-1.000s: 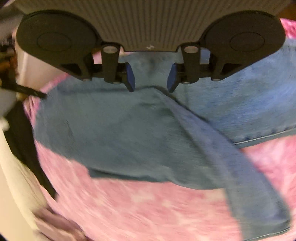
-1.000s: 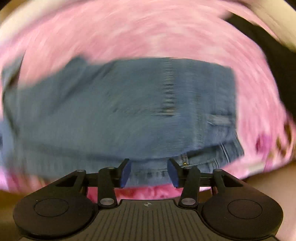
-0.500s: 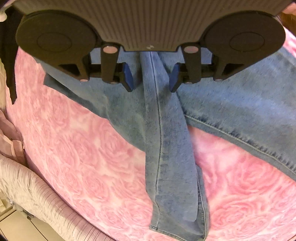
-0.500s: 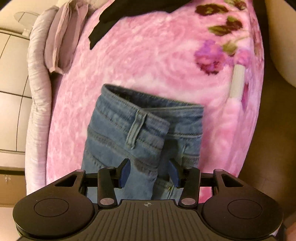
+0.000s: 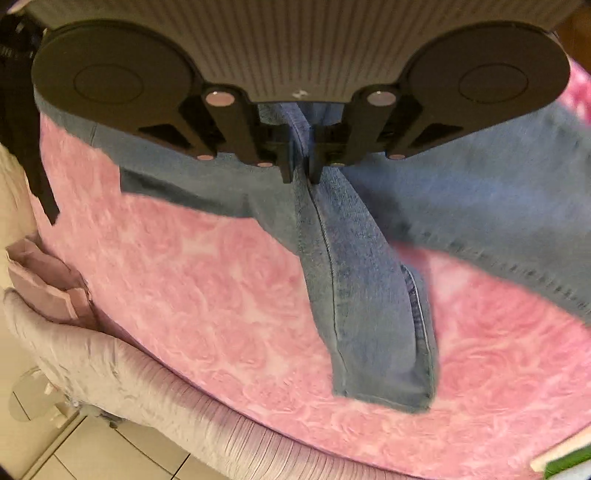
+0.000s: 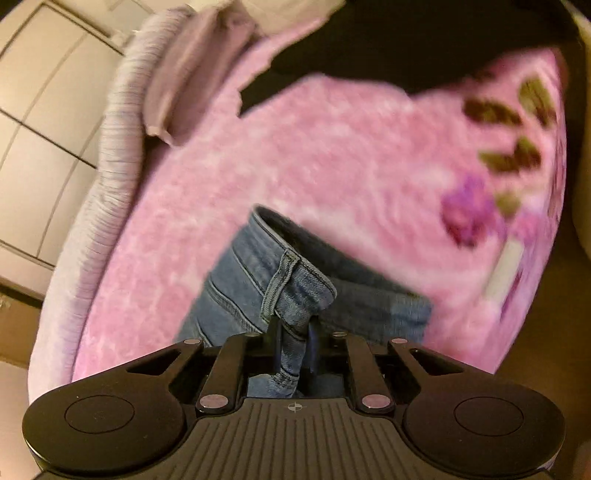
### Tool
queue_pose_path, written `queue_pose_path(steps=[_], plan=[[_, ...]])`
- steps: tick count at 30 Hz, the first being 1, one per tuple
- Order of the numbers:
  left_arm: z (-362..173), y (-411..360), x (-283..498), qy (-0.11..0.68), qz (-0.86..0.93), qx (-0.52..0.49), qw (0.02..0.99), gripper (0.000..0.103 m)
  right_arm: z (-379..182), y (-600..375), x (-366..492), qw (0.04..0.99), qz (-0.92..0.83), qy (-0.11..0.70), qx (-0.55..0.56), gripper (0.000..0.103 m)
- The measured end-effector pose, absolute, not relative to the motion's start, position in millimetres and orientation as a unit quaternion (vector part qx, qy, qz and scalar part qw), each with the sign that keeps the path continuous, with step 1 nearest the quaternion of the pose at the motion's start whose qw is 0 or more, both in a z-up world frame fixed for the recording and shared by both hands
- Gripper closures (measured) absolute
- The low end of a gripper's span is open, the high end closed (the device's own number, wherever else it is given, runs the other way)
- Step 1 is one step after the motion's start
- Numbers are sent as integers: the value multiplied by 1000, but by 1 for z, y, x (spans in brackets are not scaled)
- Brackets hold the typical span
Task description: Fold clothes
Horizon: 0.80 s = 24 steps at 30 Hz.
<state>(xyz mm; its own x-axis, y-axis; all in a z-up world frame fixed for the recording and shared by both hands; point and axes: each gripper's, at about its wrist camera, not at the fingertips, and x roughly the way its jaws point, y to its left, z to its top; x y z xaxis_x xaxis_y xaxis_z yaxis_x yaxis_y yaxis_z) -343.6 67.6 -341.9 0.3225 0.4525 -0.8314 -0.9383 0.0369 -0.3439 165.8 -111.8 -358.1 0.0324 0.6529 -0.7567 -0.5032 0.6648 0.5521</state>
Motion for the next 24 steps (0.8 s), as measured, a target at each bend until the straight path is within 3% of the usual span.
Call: queue_pose_path(steps=[5,15,20,24], plan=[[-391,35,-354,278,533,-498,625,97,-378,-112,176,706,381,596,21,90],[-378,25,-348,284,530,-458,655,98,-361,-126,168,715,409,567,13,91],[-394,23,-340,303,533,-450,649,97,-387,-127,167,724,368,583,-1,90],[-380,18,-345,312,529,-449,649,92,-382,-115,165,728,343,592,-35,83]])
